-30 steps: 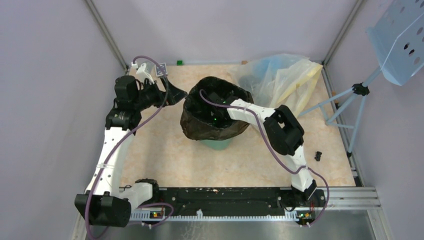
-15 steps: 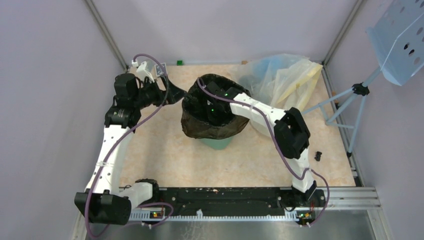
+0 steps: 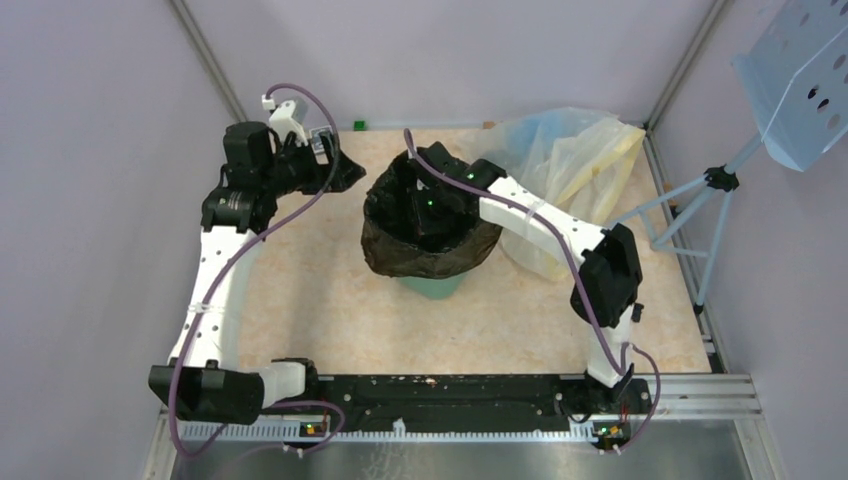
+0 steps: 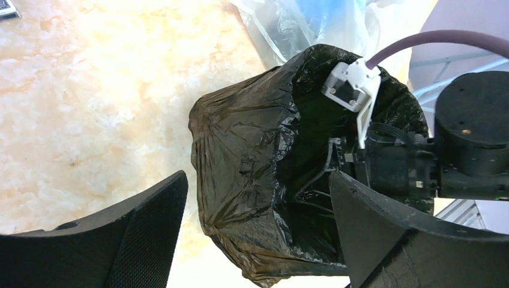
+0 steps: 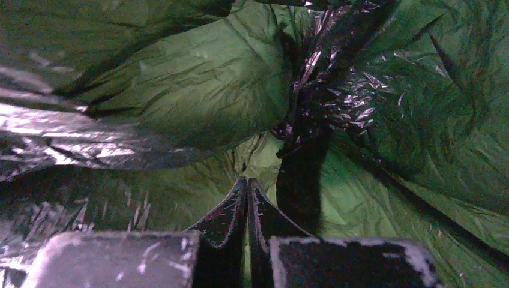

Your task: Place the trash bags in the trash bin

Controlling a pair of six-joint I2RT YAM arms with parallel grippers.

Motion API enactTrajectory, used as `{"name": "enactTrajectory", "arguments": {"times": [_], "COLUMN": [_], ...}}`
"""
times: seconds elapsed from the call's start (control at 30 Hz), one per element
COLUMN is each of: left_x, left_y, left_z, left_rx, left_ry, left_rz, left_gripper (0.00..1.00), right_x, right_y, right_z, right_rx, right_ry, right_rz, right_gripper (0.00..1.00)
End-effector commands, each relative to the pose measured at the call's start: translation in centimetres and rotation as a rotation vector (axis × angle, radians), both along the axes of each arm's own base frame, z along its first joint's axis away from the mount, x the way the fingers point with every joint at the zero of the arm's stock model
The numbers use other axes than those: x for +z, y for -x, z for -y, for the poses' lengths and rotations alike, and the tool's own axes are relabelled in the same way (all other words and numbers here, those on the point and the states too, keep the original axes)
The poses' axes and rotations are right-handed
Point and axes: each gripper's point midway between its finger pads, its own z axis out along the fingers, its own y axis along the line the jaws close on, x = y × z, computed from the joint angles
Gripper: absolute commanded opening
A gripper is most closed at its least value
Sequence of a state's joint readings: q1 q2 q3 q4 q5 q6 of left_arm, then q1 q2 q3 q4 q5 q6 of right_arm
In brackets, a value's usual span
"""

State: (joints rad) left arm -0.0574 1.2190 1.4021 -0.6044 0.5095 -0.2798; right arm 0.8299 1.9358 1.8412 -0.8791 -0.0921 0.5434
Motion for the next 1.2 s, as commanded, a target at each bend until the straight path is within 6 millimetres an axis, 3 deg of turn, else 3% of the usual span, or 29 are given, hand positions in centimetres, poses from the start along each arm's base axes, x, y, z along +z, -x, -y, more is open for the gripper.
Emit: {"name": "enactTrajectory", "arguments": {"times": [0.0,0.2,0.43,0.53,0.6,0.63,0.77,0.9,1.0,1.17], "left_x": [0.8,-1.1,-3.0,-4.1,-5.1,-5.5,-6.9,-7.4,-7.6,-7.7], "left_y": [-0.3,-1.0,-1.6,-2.2,-2.6,-2.9,-3.7,-4.0,-4.3,-6.2], "left_z": [0.6,1.4,4.5,5.3,5.2,5.0,4.5,5.1,5.4,3.8], "left_rx": [-0.035,-0.083,-0.112,-0.110,-0.091,-0.072,-0.030,-0.026,-0.028,0.068], "left_ry": [-0.044,-0.090,-0.182,-0.222,-0.270,-0.302,-0.403,-0.476,-0.481,-0.557], "left_rz": [0.037,0.006,-0.034,-0.059,-0.081,-0.090,-0.127,-0.138,-0.144,-0.151], "left_gripper": [0.92,0.91,0.88,0.83,0.78,0.75,0.59,0.52,0.35,0.03], "right_x": [4.3,10.5,15.6,17.5,18.2,18.6,19.4,19.7,19.7,19.2], "right_y": [0.3,1.2,2.5,2.6,2.7,2.7,2.9,2.5,2.1,1.5], "right_z": [0.3,1.8,5.2,7.0,8.2,8.9,11.1,13.0,14.3,16.0], "right_rx": [0.002,0.027,0.026,-0.003,-0.024,-0.037,-0.079,-0.138,-0.196,-0.271], "right_ry": [-0.091,-0.190,-0.300,-0.322,-0.317,-0.313,-0.284,-0.252,-0.221,-0.178], "right_rz": [0.059,0.174,0.268,0.355,0.402,0.427,0.497,0.555,0.589,0.628], "right_gripper": [0.00,0.02,0.09,0.12,0.27,0.29,0.30,0.30,0.30,0.28]}}
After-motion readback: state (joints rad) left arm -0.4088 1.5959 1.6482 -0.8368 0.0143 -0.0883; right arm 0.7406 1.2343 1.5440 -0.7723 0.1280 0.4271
